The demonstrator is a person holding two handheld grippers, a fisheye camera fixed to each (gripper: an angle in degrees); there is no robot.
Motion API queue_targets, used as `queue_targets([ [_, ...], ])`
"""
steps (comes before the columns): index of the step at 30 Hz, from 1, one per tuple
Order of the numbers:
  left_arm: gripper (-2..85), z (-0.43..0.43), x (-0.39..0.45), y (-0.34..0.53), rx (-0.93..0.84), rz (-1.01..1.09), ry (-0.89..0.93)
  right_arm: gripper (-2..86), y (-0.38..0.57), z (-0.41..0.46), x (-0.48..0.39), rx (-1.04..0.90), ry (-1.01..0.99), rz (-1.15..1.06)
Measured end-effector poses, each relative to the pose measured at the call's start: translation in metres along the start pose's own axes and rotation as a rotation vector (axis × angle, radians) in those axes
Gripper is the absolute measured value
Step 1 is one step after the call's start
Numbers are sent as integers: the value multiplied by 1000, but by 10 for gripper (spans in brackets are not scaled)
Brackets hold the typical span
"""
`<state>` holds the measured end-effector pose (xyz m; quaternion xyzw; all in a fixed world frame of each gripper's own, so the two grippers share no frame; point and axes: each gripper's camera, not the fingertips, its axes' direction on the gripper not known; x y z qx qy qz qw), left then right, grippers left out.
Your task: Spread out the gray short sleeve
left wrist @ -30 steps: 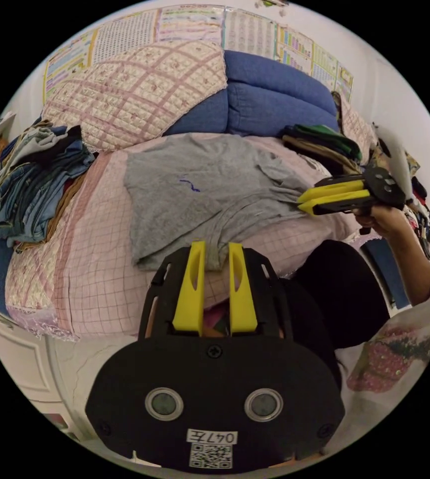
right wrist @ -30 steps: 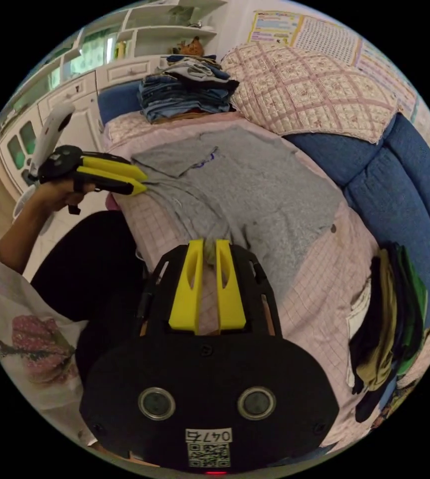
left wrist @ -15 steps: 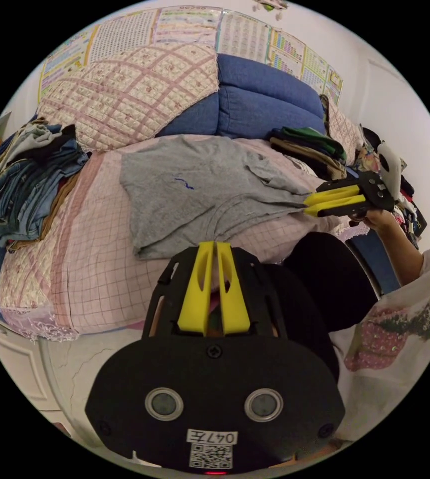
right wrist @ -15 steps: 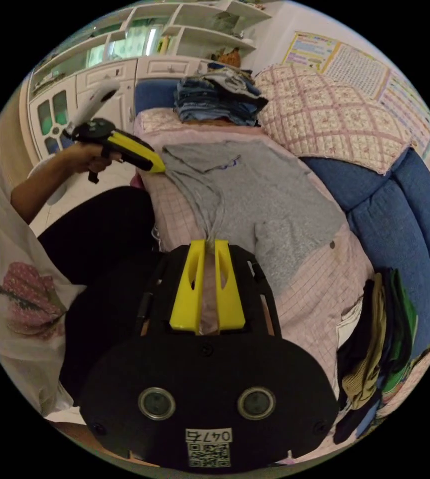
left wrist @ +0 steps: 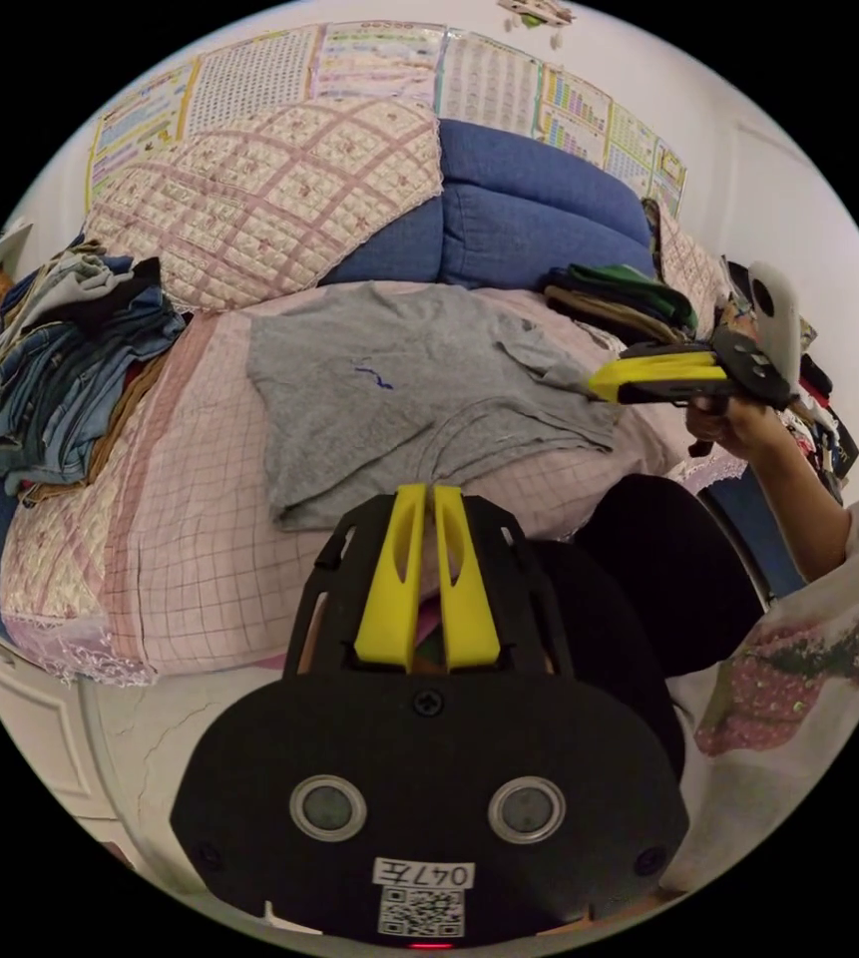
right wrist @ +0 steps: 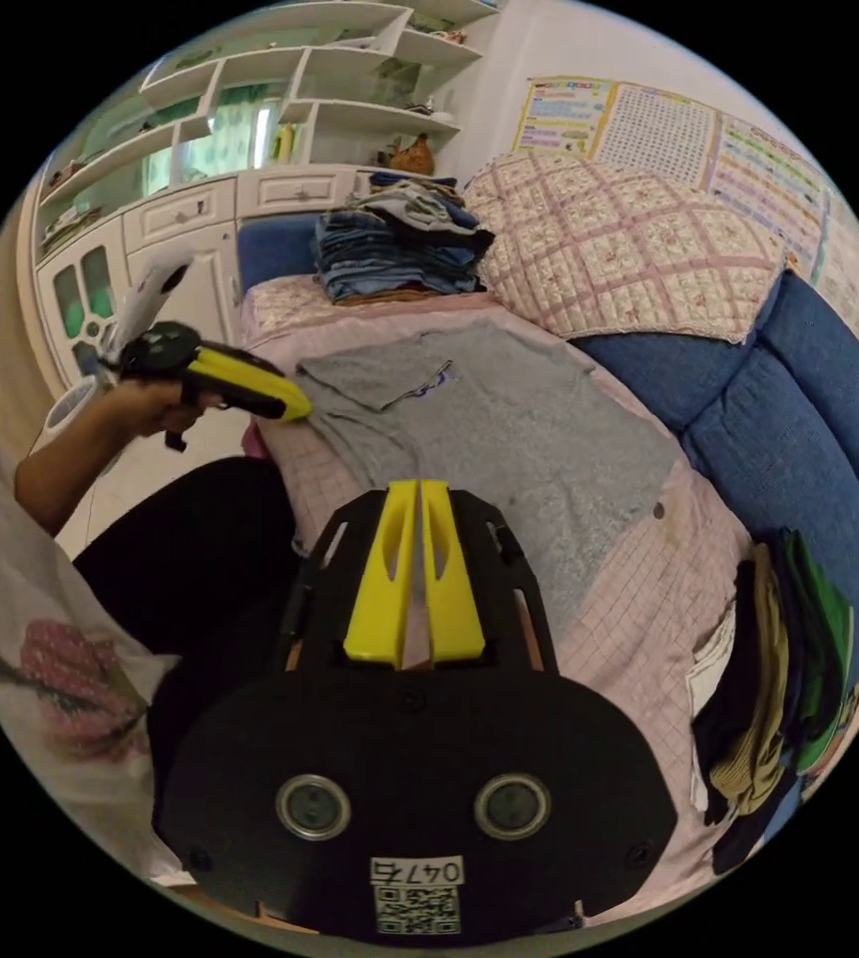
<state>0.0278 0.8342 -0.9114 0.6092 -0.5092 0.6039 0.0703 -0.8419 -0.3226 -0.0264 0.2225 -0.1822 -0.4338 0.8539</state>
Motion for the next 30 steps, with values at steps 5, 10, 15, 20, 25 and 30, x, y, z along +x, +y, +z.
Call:
queue_targets([
  [5,-8,36,-2,22,2,-2,44,-6,-18,36,18,-84,-53,-6],
  [10,3,57,8,53,50,19,-15,-6,-2,50,25,-157,-36,-11],
  [15,92,59,10,84,123,152,-175,-5,43,-37,65,136,-3,87],
  [20,125,146,64,125,-77,548,-396,2,119,-87,96,166,59,139],
  [25,111,207,98,160,-90,673,-506,10,166,-95,86,154,107,192],
  [30,104,238,127,190,-87,717,-560,12,183,-90,79,124,118,236],
])
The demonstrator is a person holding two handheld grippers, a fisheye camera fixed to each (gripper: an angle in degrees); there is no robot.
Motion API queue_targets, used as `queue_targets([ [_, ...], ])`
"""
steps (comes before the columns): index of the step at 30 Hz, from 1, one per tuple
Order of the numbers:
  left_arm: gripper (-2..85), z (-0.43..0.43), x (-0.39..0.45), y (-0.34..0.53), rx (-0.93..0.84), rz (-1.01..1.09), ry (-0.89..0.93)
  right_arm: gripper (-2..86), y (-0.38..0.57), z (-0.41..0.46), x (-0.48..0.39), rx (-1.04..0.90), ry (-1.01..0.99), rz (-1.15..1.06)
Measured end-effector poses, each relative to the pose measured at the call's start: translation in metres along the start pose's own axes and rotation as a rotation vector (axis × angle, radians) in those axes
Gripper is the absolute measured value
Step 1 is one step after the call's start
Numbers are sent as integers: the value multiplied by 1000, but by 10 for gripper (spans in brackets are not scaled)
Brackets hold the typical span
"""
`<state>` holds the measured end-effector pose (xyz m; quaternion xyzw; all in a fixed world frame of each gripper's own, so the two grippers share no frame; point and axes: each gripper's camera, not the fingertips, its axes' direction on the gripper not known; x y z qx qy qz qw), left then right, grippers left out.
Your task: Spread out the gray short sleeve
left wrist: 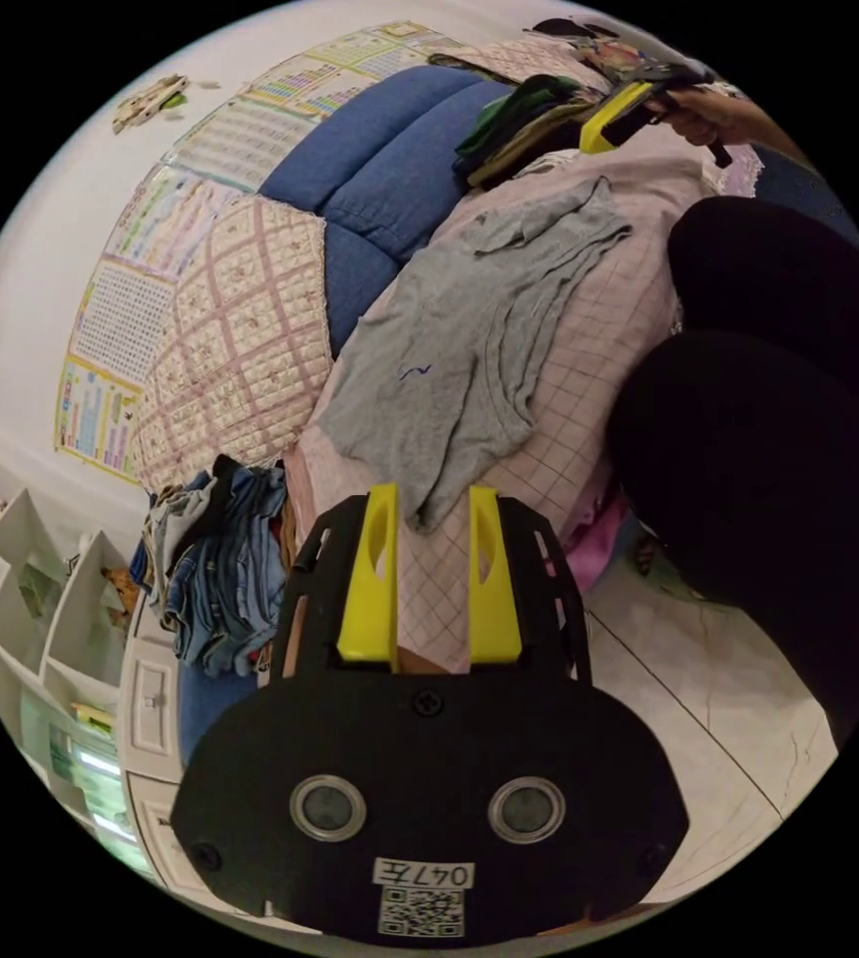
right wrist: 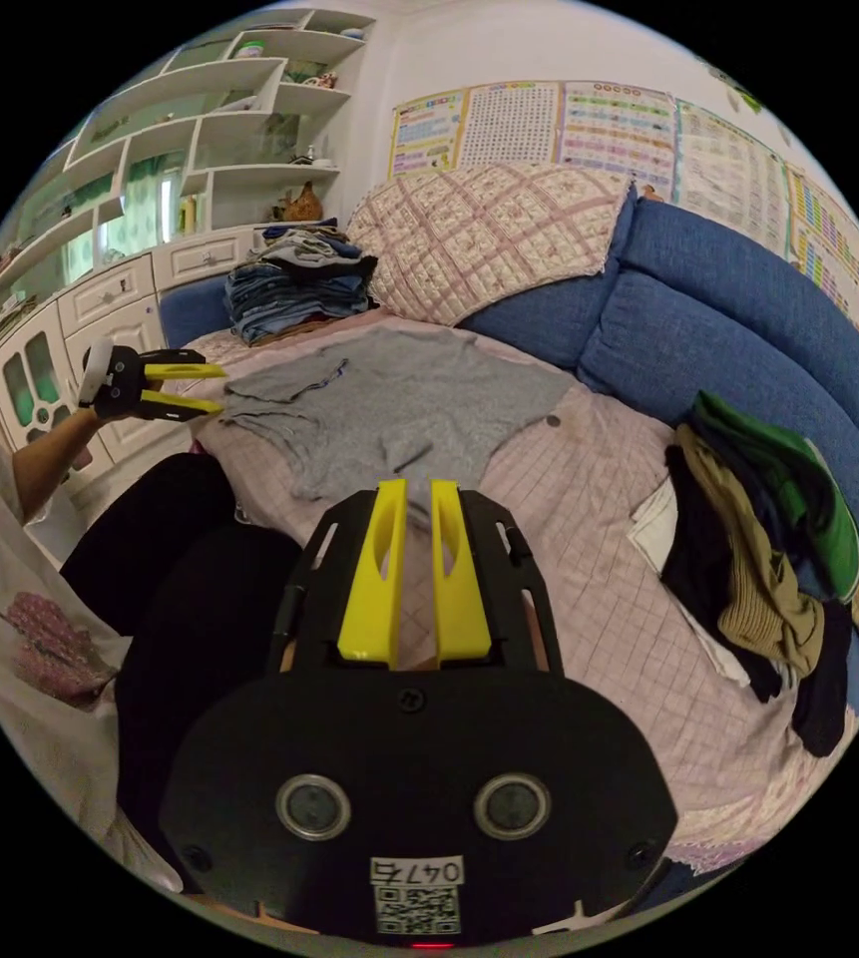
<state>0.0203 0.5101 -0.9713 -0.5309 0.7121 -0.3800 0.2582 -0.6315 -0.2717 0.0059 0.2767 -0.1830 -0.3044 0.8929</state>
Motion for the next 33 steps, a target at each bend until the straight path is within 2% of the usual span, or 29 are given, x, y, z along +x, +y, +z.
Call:
queue_targets([
  [6,99,-1,58,-1,2,53,-79,31,1,-1,-17,-28,86,-88],
  [14,99,-10,100,18,3,42,-93,62,5,20,-77,-133,257,-410],
  [24,86,-64,103,57,-17,13,-112,54,-13,72,-114,-151,388,-578],
  [29,19,-114,86,78,1,3,-84,18,-20,96,-122,-175,397,-704],
  [33,1,-165,60,92,5,-5,-64,4,-34,98,-123,-183,406,-769],
])
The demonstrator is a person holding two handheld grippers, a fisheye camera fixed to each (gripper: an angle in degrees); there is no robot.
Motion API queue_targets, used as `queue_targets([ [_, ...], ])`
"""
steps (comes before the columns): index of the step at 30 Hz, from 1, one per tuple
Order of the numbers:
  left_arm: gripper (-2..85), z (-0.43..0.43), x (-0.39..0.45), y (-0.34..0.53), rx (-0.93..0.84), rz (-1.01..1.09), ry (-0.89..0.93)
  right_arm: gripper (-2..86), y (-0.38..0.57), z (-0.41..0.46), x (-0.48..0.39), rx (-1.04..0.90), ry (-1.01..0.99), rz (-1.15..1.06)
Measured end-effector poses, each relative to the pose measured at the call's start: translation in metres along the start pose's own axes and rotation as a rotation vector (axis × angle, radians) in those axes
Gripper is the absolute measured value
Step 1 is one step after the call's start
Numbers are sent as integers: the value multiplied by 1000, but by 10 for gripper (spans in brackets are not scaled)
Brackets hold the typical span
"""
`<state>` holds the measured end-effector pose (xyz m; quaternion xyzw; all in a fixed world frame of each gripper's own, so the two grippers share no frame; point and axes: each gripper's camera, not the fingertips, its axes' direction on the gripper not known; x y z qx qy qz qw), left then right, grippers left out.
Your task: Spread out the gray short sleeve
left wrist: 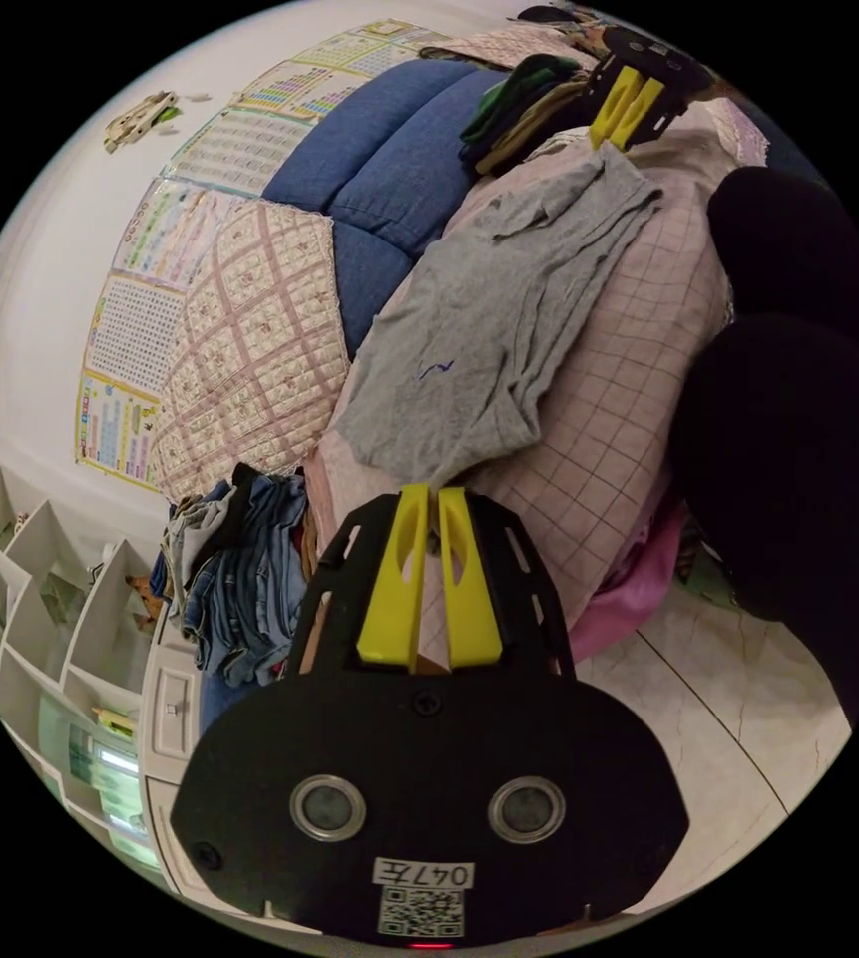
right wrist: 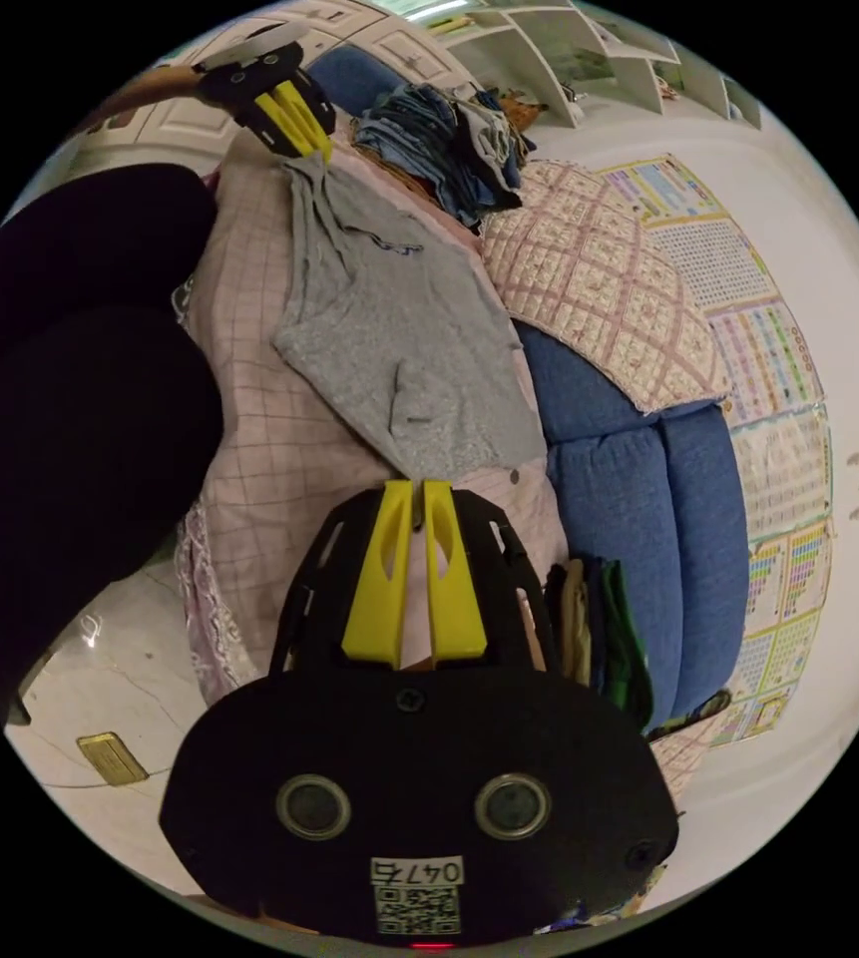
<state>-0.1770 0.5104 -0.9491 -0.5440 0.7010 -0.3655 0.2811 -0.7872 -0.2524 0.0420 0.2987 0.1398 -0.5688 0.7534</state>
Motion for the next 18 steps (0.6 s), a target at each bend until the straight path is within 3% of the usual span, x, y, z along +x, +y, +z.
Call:
queue_targets([
  [6,-6,-150,-104,30,30,-30,81,2,-4,-25,37,17,-126,-37],
  [14,-4,-437,-261,99,43,-9,430,3,33,-84,58,96,-509,-27],
  [18,-3,-454,-336,98,79,-17,523,1,35,-53,67,119,-578,-17],
])
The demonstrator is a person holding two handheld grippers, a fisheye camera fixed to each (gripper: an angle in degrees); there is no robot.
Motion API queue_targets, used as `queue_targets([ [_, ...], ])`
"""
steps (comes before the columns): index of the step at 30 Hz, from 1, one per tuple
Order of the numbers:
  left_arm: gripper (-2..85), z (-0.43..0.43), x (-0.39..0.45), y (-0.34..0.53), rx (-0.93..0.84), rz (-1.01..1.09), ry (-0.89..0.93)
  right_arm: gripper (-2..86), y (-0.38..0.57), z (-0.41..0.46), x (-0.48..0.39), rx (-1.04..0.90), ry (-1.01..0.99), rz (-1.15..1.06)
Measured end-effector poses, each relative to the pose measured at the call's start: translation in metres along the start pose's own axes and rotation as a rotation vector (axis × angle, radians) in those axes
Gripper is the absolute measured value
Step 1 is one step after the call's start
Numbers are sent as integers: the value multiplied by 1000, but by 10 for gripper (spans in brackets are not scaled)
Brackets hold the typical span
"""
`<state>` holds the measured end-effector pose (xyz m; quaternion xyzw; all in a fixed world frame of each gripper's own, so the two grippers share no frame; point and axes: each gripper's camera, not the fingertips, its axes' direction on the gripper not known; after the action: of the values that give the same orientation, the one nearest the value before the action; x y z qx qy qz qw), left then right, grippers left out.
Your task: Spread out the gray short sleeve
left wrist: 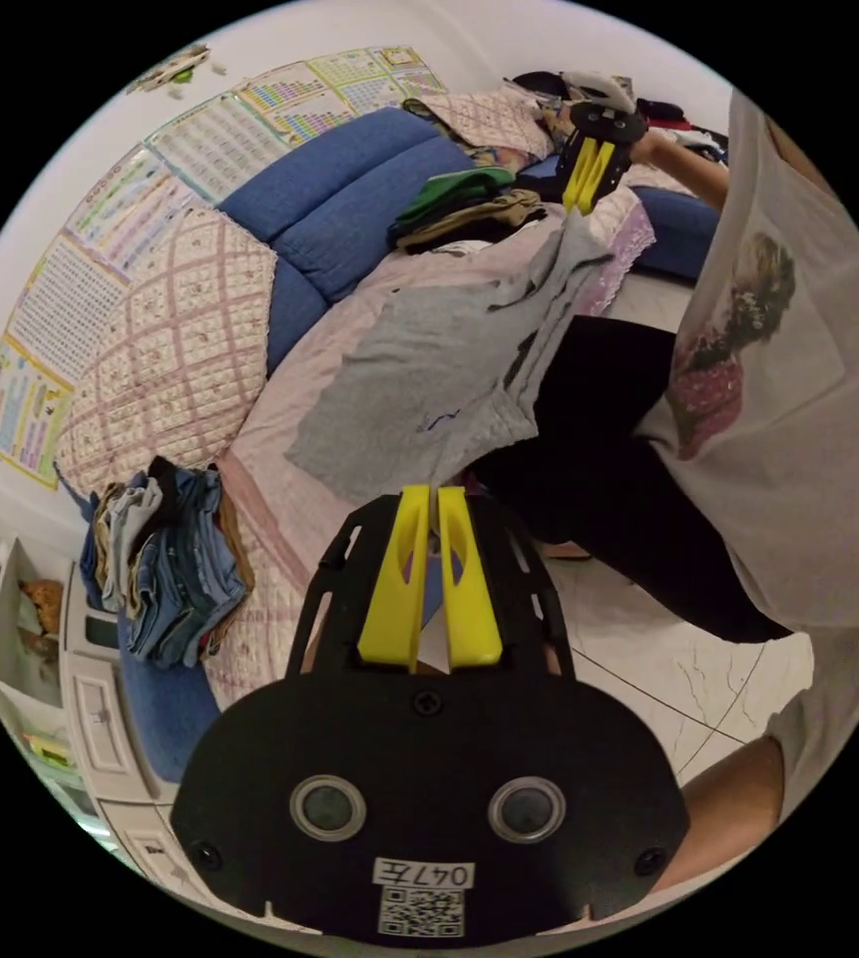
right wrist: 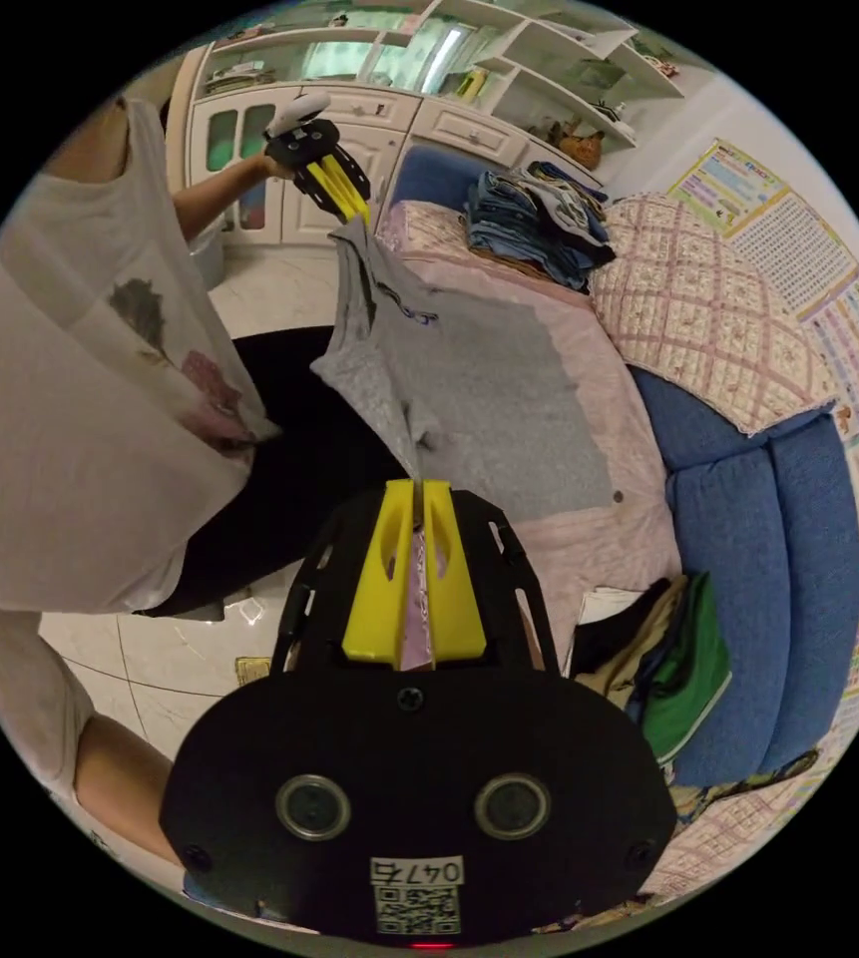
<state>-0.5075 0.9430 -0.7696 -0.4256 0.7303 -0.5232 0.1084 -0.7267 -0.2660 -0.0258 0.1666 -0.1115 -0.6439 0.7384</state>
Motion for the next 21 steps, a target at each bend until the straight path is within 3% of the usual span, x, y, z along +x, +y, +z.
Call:
queue_targets([
  [6,-2,33,-237,-87,-23,-17,235,1,-5,83,141,-78,-67,99],
  [8,-1,71,-342,-136,-53,-91,364,1,-3,124,206,-88,-123,164],
  [11,4,129,-435,-181,-81,-243,445,4,8,184,278,-94,-221,301],
  [13,12,166,-465,-195,-100,-372,443,11,22,227,313,-82,-290,457],
  [16,50,178,-471,-194,-59,-596,362,53,58,280,336,-83,-231,725],
  [21,70,65,-398,-136,65,-845,189,89,110,269,284,94,-73,914],
])
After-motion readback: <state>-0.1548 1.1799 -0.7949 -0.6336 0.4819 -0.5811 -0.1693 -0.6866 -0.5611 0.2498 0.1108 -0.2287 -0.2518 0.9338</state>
